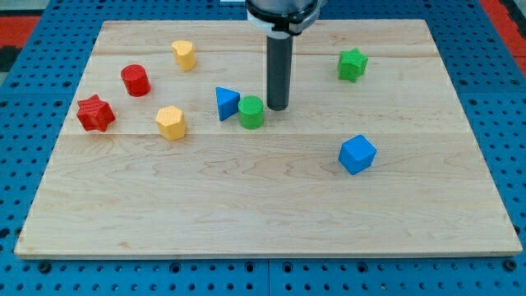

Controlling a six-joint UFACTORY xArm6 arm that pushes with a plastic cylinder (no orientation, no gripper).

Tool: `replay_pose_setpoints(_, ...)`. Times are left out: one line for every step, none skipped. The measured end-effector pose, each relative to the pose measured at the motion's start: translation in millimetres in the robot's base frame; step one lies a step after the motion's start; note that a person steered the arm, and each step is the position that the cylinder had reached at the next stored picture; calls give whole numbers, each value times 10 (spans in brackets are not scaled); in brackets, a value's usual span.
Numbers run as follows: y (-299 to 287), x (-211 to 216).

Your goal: Separate the green circle with blue triangle close to the blue cube

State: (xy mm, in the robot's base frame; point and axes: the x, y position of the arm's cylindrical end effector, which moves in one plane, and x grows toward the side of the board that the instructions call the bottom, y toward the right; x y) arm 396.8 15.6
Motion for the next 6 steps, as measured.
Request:
replay_pose_setpoints(221,-494)
replay_pose_setpoints(-367,-626)
replay_pose_setpoints(-852,-666)
replay_pose_setpoints(-670,-159)
replay_pose_setpoints(-168,210)
replay_pose_setpoints(97,524)
